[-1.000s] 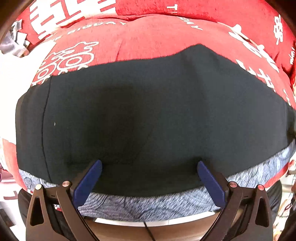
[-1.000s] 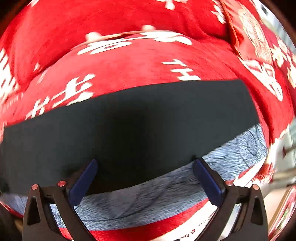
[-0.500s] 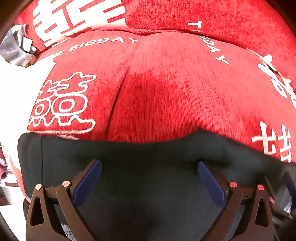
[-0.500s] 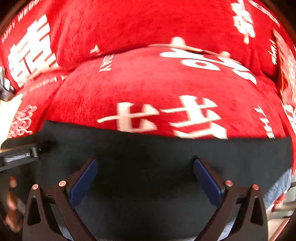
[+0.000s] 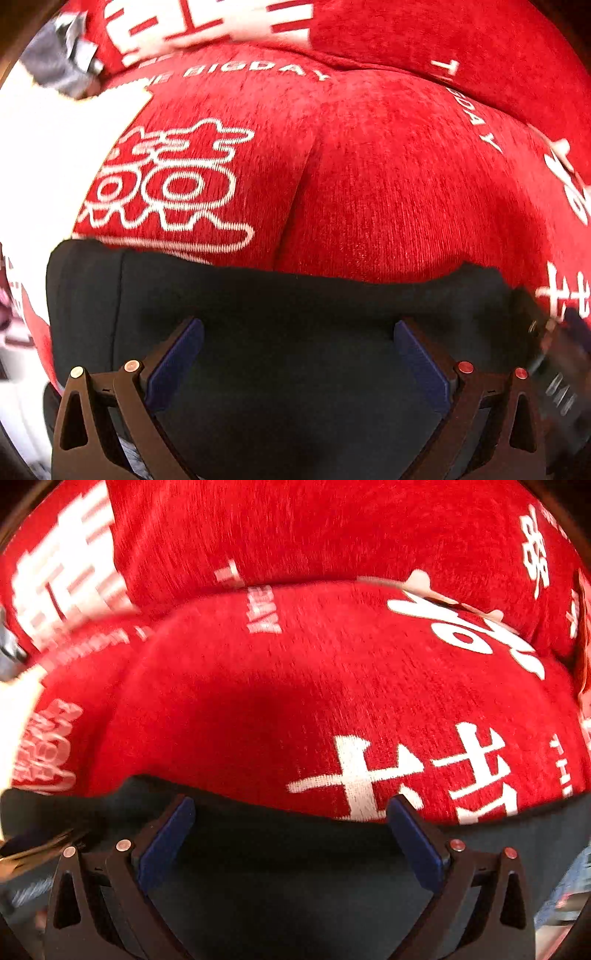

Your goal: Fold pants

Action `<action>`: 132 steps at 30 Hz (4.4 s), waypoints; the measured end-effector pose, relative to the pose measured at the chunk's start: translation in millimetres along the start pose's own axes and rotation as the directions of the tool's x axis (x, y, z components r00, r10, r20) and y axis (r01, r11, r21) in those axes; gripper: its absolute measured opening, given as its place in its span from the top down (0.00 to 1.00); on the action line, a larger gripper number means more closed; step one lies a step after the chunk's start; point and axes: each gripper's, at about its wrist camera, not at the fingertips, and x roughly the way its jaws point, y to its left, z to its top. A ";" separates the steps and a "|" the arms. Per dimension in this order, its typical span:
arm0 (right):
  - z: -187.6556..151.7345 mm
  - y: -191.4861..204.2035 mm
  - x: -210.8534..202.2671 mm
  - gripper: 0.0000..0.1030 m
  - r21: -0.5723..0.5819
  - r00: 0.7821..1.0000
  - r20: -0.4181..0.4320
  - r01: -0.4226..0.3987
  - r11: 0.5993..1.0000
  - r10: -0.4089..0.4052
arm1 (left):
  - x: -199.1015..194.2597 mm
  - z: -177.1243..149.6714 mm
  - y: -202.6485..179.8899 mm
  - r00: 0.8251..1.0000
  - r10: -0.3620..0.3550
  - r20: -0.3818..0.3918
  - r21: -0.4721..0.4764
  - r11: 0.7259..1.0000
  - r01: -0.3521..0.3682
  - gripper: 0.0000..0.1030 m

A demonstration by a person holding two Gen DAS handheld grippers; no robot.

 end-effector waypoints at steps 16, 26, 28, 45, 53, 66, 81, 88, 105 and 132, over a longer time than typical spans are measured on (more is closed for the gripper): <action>-101.9 -18.8 -47.8 0.01 -0.122 1.000 -0.020 0.004 0.992 -0.006 | -29.6 -93.4 -17.6 0.999 0.003 0.035 0.161 0.987 -0.008 0.00; -135.2 -105.2 -66.6 0.00 0.061 0.999 -0.016 0.042 0.997 -0.041 | -42.4 -125.4 29.2 0.998 -0.043 0.036 0.133 0.990 0.038 0.00; -139.0 -95.0 -81.4 0.00 0.048 0.999 0.023 0.039 0.998 -0.041 | -48.9 -133.7 19.8 0.995 -0.083 0.049 0.170 0.983 0.074 0.00; -160.5 -66.2 -64.6 0.00 -0.042 1.000 -0.001 0.001 0.999 -0.001 | -23.7 -163.6 50.4 1.000 -0.001 0.007 0.112 0.994 0.000 0.00; -169.1 -159.8 -63.6 0.00 0.133 0.998 -0.018 0.060 0.989 -0.059 | -7.4 -156.9 85.6 0.998 -0.041 -0.036 0.035 0.998 0.043 0.00; -176.3 -302.2 -52.2 0.00 0.260 0.999 0.042 0.000 0.965 -0.011 | -2.8 -150.3 91.4 0.998 -0.039 -0.052 0.035 0.999 0.041 0.00; -184.9 -386.1 -61.7 0.00 0.544 0.964 -0.064 0.251 0.801 -0.258 | -21.3 -147.2 105.6 0.999 0.053 -0.012 0.017 0.998 -0.053 0.00; -136.3 -273.7 -76.4 0.00 0.349 0.983 0.077 0.130 0.928 -0.167 | -49.8 -139.5 75.4 0.995 0.058 0.078 0.101 0.993 -0.066 0.00; -94.5 -123.7 -12.7 0.00 0.032 0.996 0.076 0.037 0.999 -0.040 | -32.5 -100.7 -21.6 0.998 0.008 0.063 0.221 0.975 -0.022 0.00; -176.1 -385.0 -65.8 0.00 0.526 0.965 0.097 0.158 0.835 -0.244 | -52.6 -116.9 -218.5 0.995 -0.102 -0.006 0.453 0.886 0.093 0.00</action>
